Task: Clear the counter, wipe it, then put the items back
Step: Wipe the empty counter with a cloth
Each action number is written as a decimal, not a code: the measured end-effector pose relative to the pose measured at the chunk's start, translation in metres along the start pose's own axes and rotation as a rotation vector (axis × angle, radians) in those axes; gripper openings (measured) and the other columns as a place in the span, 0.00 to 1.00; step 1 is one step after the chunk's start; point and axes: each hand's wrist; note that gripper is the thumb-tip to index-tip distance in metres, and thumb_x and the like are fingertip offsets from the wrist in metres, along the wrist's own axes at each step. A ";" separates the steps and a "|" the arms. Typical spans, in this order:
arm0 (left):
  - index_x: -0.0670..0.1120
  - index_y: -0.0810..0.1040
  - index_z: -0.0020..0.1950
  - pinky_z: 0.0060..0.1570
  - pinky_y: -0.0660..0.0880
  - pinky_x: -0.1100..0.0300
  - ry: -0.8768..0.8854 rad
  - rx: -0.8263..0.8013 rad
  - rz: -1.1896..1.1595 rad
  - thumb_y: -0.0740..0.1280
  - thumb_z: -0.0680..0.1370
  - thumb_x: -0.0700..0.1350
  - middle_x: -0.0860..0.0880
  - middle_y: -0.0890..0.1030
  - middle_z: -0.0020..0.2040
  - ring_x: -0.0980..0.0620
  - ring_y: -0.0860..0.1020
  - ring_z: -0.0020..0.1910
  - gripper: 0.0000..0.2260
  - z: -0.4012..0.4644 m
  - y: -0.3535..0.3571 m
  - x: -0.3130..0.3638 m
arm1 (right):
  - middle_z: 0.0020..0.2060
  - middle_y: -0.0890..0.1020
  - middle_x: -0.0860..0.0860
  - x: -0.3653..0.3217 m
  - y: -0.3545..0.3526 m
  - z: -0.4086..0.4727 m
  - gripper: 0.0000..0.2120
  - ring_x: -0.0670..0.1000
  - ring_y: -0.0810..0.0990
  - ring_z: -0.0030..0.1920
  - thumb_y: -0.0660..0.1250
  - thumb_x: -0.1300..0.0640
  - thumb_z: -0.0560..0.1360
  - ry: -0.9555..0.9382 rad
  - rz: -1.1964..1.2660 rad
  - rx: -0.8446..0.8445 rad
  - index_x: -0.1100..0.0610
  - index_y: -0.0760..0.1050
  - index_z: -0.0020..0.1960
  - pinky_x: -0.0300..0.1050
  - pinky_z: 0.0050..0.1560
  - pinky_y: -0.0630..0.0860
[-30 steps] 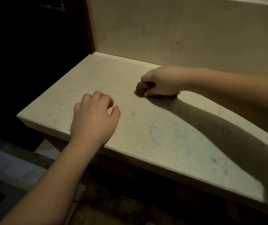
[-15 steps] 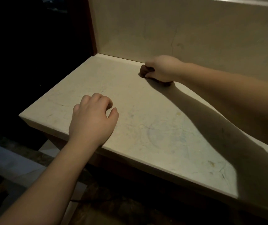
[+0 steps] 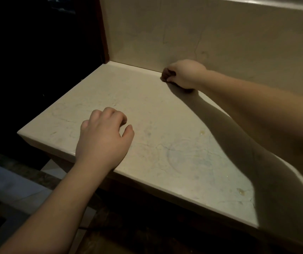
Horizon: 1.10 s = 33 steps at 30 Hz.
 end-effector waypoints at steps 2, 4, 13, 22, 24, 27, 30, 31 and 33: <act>0.50 0.76 0.55 0.56 0.63 0.54 0.001 -0.004 -0.004 0.59 0.78 0.52 0.55 0.75 0.56 0.52 0.67 0.55 0.11 0.000 0.000 0.000 | 0.55 0.79 0.55 -0.002 0.001 0.003 0.10 0.61 0.76 0.55 0.63 0.50 0.78 0.004 -0.031 0.002 0.52 0.76 0.56 0.47 0.44 0.69; 0.50 0.76 0.55 0.56 0.63 0.54 0.004 -0.006 -0.010 0.59 0.78 0.52 0.55 0.75 0.55 0.52 0.67 0.55 0.11 0.000 0.000 -0.001 | 0.54 0.79 0.57 0.003 0.000 -0.009 0.11 0.61 0.76 0.53 0.62 0.50 0.78 -0.010 -0.099 -0.012 0.54 0.75 0.56 0.49 0.45 0.72; 0.50 0.75 0.55 0.56 0.64 0.53 0.004 0.000 -0.003 0.58 0.78 0.52 0.55 0.74 0.55 0.52 0.67 0.55 0.11 0.000 0.001 -0.001 | 0.52 0.80 0.53 0.009 0.000 -0.015 0.11 0.59 0.77 0.52 0.60 0.49 0.79 -0.016 -0.165 -0.004 0.46 0.76 0.58 0.46 0.40 0.69; 0.50 0.75 0.55 0.55 0.63 0.54 0.009 -0.007 0.005 0.58 0.78 0.52 0.55 0.74 0.55 0.53 0.67 0.54 0.11 0.000 0.001 -0.001 | 0.52 0.79 0.53 0.005 0.006 -0.004 0.11 0.59 0.77 0.52 0.60 0.49 0.79 0.060 -0.173 0.028 0.47 0.76 0.58 0.46 0.40 0.68; 0.51 0.75 0.56 0.55 0.63 0.54 0.013 -0.009 0.012 0.58 0.78 0.52 0.55 0.74 0.55 0.53 0.67 0.54 0.11 0.001 0.002 -0.001 | 0.51 0.79 0.54 0.020 0.005 -0.027 0.12 0.60 0.77 0.51 0.59 0.48 0.79 0.044 -0.195 0.006 0.50 0.76 0.57 0.46 0.40 0.69; 0.51 0.75 0.56 0.54 0.63 0.54 0.013 -0.006 0.024 0.58 0.78 0.53 0.55 0.74 0.55 0.53 0.66 0.54 0.11 0.002 0.002 0.000 | 0.50 0.78 0.55 0.036 0.001 -0.053 0.12 0.60 0.76 0.50 0.59 0.47 0.79 0.027 -0.219 -0.045 0.54 0.74 0.54 0.47 0.40 0.68; 0.51 0.75 0.55 0.55 0.63 0.54 0.009 -0.010 0.031 0.58 0.78 0.53 0.55 0.74 0.55 0.53 0.66 0.54 0.11 0.001 0.002 0.000 | 0.50 0.79 0.55 0.030 -0.001 -0.042 0.11 0.60 0.76 0.51 0.60 0.48 0.79 0.028 -0.181 -0.029 0.52 0.75 0.56 0.46 0.41 0.68; 0.51 0.75 0.56 0.55 0.63 0.53 0.011 -0.012 0.033 0.58 0.78 0.52 0.55 0.74 0.56 0.53 0.66 0.54 0.11 0.001 0.002 0.000 | 0.52 0.79 0.54 0.026 -0.002 -0.033 0.11 0.60 0.76 0.52 0.61 0.48 0.79 0.043 -0.157 -0.019 0.50 0.76 0.57 0.46 0.41 0.68; 0.50 0.75 0.56 0.55 0.63 0.53 0.013 -0.013 0.032 0.59 0.78 0.52 0.54 0.74 0.56 0.52 0.67 0.55 0.11 0.001 0.001 0.000 | 0.54 0.79 0.52 0.016 -0.002 -0.013 0.10 0.59 0.77 0.54 0.61 0.50 0.79 0.078 -0.147 0.007 0.48 0.77 0.58 0.46 0.42 0.68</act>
Point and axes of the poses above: each hand's wrist, its own z-axis towards the middle knuckle, its own y-axis out of the palm, x = y × z
